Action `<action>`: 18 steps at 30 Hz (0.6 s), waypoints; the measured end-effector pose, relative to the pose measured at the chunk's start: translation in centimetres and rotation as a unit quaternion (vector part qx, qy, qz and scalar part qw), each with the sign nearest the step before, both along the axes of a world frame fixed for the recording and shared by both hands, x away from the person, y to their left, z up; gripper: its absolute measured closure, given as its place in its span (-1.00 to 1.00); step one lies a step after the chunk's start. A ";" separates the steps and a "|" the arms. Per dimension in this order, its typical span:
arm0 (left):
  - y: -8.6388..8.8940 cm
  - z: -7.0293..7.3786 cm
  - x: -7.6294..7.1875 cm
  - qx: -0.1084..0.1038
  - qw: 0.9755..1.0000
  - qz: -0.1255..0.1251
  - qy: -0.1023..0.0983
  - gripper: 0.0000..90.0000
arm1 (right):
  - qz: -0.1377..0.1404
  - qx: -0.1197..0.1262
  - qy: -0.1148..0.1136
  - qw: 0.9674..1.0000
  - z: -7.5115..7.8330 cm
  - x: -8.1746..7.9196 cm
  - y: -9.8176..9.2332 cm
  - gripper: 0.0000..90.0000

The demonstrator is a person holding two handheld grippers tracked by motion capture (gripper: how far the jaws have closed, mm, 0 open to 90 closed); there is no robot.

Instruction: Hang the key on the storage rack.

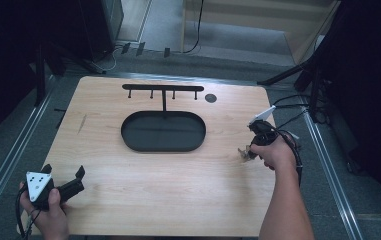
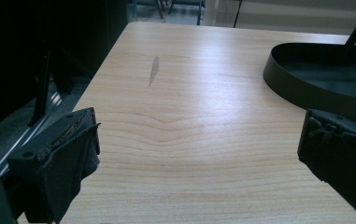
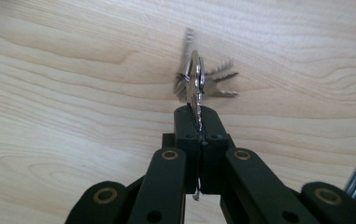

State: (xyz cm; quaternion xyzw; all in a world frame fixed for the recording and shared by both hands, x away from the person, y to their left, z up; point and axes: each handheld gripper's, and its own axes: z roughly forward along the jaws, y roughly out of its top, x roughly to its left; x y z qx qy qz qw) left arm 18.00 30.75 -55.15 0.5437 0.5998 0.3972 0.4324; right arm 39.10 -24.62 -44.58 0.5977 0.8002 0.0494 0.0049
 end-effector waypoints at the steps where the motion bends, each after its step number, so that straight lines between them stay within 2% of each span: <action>1: 0.0 0.0 0.0 0.000 1.000 0.000 0.000 -1.00 | 0.002 -0.003 0.000 1.000 0.8 0.1 0.3 0.98; 2: 0.0 0.0 0.0 0.000 1.000 0.000 0.000 -1.00 | 0.002 -0.003 0.000 1.000 0.8 0.1 0.3 0.98; 3: 0.0 0.0 0.0 -0.001 1.000 0.000 0.000 -1.00 | 0.005 -0.006 -0.002 1.000 1.5 0.2 0.7 0.98; 6: 0.0 0.0 0.0 -0.002 1.000 0.000 0.000 -1.00 | 0.011 -0.005 -0.005 1.000 2.3 0.4 1.1 0.98; 7: 0.0 0.0 0.0 -0.003 1.000 0.001 0.000 -1.00 | 0.016 -0.005 -0.009 1.000 3.3 0.6 1.9 0.98; 18: 0.1 0.0 0.0 -0.007 1.000 0.002 -0.001 -1.00 | 0.031 -0.006 -0.026 0.999 6.4 1.5 5.1 0.98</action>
